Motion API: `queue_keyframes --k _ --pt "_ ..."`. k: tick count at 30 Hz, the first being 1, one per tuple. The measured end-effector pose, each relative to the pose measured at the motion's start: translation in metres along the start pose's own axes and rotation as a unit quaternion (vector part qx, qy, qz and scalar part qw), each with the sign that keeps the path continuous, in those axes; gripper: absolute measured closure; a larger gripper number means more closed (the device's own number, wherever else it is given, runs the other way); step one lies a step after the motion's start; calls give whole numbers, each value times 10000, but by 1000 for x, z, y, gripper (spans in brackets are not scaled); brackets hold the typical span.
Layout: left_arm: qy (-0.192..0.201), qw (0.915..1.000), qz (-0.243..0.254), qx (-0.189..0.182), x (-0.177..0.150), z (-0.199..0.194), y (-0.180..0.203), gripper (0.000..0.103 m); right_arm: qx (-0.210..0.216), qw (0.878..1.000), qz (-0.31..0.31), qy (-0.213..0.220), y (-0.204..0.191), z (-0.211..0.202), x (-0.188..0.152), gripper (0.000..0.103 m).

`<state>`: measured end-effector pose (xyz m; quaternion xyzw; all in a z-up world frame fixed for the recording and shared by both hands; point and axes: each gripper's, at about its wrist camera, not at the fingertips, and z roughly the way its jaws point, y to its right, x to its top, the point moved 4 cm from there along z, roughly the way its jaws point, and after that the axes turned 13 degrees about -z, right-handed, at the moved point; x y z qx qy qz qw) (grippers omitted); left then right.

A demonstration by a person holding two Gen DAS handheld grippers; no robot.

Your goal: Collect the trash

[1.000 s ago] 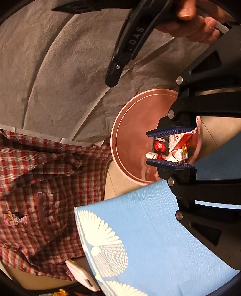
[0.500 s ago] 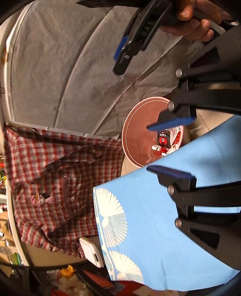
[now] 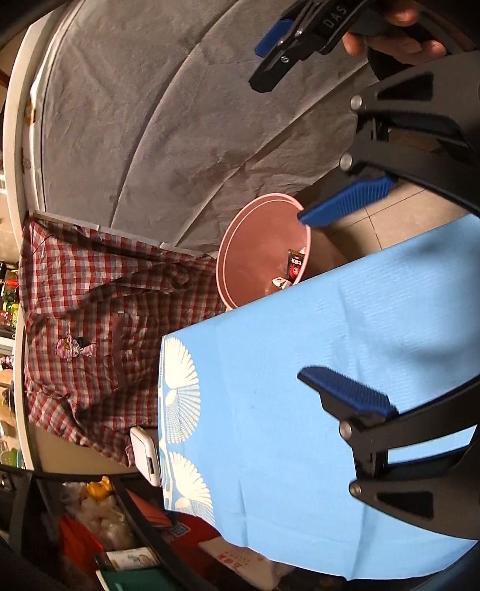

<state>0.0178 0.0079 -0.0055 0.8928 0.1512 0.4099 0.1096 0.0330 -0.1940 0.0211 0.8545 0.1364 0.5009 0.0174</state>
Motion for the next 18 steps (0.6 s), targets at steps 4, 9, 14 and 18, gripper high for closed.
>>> queue_keyframes --k 4,9,14,18 --pt "-4 9999 148 65 -6 2 5 15 -165 9996 -186 -147 -2 8 -6 5" --pt "-46 9998 65 163 -7 11 2 12 -201 9992 -208 -283 0 16 -12 5" --pt "-59 9997 52 210 -8 15 2 12 -244 9985 -289 -395 0 21 -16 5" --pt "-71 9998 56 196 -9 16 3 12 -253 9984 -277 -428 2 24 -16 5"
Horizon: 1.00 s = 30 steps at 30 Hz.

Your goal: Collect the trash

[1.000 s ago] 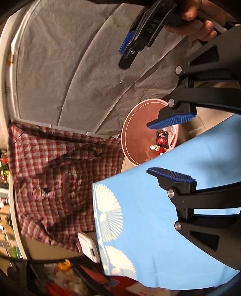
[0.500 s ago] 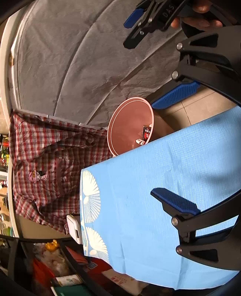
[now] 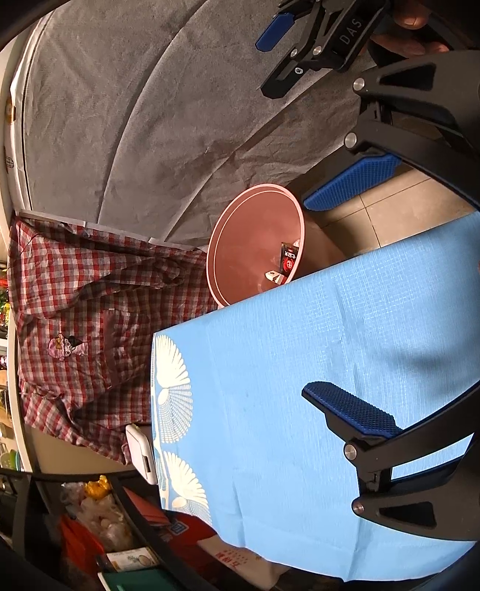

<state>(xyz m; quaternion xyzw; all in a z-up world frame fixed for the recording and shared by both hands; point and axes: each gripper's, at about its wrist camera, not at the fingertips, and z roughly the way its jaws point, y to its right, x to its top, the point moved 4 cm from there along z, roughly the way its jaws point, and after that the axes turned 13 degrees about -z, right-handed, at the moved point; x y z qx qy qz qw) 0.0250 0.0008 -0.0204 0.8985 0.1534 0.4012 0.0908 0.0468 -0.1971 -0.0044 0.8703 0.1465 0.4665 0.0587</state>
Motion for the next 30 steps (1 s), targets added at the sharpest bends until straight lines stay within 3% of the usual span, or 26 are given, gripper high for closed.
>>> queue_keyframes --k 30 --pt "105 9999 44 -23 3 -5 2 12 -19 10000 -87 13 1 3 1 5"
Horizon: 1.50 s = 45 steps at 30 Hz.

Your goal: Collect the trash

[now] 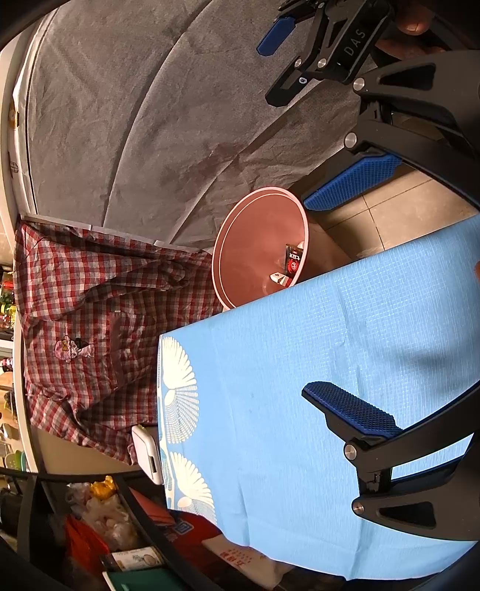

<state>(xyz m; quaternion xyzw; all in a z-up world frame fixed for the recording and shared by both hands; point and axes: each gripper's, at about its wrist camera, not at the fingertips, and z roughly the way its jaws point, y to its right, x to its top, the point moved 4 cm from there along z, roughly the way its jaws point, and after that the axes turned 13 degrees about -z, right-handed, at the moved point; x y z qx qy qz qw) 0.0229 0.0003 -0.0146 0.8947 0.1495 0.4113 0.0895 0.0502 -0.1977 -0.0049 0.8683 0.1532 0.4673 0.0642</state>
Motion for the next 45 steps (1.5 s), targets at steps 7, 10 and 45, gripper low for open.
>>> queue_keyframes --k 7,10,45 --pt "57 10000 14 32 2 -3 1 12 4 10000 4 -2 0 0 0 5" --pt "46 10000 22 30 1 -2 1 12 6 10000 -3 1 1 1 1 5" --pt "152 9996 231 23 0 -5 2 15 9 10000 -5 5 3 2 1 5"
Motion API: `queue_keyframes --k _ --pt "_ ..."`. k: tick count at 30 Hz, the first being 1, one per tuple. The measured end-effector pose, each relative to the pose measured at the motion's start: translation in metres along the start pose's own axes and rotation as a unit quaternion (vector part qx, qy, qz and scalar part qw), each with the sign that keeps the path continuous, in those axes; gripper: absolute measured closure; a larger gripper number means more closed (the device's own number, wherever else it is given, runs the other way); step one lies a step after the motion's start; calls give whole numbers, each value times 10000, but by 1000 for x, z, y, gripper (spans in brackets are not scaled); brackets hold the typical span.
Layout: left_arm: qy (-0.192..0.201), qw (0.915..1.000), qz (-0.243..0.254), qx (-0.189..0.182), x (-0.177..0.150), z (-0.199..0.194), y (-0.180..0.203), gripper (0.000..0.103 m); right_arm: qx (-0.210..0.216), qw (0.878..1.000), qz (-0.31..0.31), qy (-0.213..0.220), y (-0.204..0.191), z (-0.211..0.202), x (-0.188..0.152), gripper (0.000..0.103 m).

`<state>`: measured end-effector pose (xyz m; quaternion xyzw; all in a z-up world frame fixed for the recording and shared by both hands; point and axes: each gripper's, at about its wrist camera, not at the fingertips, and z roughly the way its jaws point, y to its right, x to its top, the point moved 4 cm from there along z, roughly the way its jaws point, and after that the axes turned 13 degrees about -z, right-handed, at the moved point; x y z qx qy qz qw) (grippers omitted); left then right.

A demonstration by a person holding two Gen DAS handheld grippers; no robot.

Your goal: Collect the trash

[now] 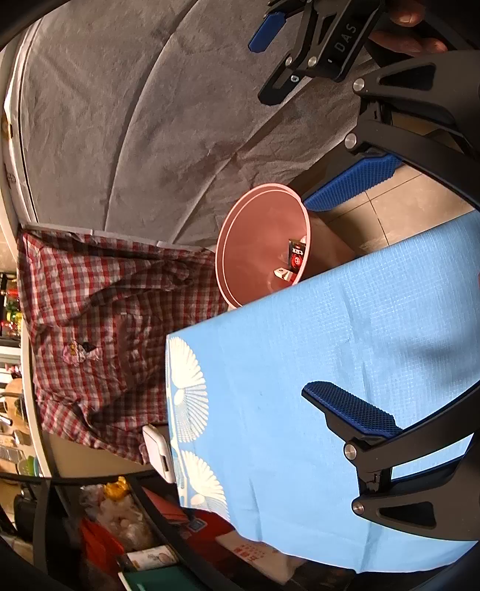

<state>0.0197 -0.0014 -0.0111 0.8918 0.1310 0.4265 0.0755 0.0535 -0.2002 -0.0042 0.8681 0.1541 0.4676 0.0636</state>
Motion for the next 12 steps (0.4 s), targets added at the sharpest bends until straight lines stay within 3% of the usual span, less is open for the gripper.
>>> queue_keyframes --k 12 --pt "-39 10000 20 55 0 1 0 10 0 10000 5 0 0 0 0 5"
